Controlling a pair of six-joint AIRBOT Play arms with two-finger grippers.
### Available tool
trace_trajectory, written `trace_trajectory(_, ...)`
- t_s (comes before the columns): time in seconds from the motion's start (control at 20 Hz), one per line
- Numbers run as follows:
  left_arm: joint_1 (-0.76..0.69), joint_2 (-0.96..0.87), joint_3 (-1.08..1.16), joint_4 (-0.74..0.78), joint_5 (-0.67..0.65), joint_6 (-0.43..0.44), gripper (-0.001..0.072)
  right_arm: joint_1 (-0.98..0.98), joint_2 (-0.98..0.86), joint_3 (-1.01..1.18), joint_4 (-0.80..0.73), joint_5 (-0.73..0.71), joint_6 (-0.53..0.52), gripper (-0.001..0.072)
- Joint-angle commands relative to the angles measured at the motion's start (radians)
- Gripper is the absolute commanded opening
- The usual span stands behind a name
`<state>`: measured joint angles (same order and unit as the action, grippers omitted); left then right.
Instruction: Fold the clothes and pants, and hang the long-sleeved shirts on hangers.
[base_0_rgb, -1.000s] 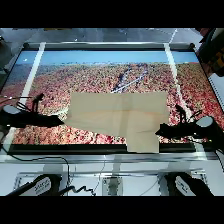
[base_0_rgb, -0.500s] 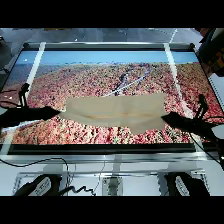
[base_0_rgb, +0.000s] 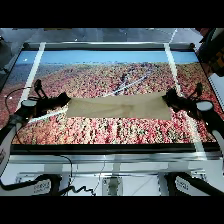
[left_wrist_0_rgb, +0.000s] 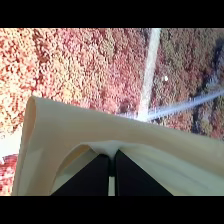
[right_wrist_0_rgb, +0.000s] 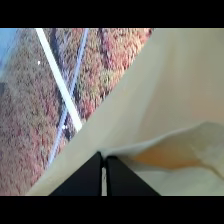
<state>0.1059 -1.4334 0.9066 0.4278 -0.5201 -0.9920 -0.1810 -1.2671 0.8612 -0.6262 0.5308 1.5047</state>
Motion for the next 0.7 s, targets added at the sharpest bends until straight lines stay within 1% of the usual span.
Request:
trace_trajectory(0.0, -0.025, -0.114, 0.099, -0.047, 0.095, -0.003, 0.0027, 0.028, -0.192, 0.142, 0.009, -0.080, -0.002, 0.0073)
trace_trajectory(0.05, -0.018, -0.121, 0.117, -0.047, 0.094, -0.002, 0.0042, 0.028, -0.216, 0.162, -0.002, -0.076, -0.002, 0.0275)
trace_trajectory(0.1, -0.007, -0.119, 0.127, -0.047, 0.092, -0.002, 0.0121, 0.028, -0.225, 0.169, -0.028, -0.070, -0.002, 0.0492)
trace_trajectory(0.15, 0.006, -0.114, 0.130, -0.046, 0.085, -0.002, 0.0355, 0.028, -0.224, 0.169, -0.073, -0.058, -0.002, 0.0661)
trace_trajectory(0.2, 0.019, -0.110, 0.130, -0.034, 0.070, -0.002, 0.0694, 0.027, -0.224, 0.169, -0.119, -0.040, -0.002, 0.0700)
trace_trajectory(0.25, 0.037, -0.107, 0.130, -0.016, 0.035, -0.003, 0.0711, 0.025, -0.224, 0.169, -0.164, -0.007, -0.002, 0.0699)
trace_trajectory(0.35, 0.087, -0.106, 0.130, 0.053, -0.090, -0.003, 0.0712, 0.025, -0.224, 0.169, -0.224, 0.068, -0.002, 0.0698)
trace_trajectory(0.45, 0.139, -0.107, 0.130, 0.137, -0.200, -0.021, 0.0711, 0.025, -0.224, 0.169, -0.252, 0.146, -0.002, 0.0697)
trace_trajectory(0.55, 0.177, -0.116, 0.130, 0.230, -0.292, -0.071, 0.0711, 0.026, -0.224, 0.169, -0.271, 0.198, -0.002, 0.0696)
trace_trajectory(0.65, 0.180, -0.132, 0.130, 0.262, -0.346, -0.063, 0.0711, 0.026, -0.224, 0.169, -0.267, 0.223, -0.002, 0.0696)
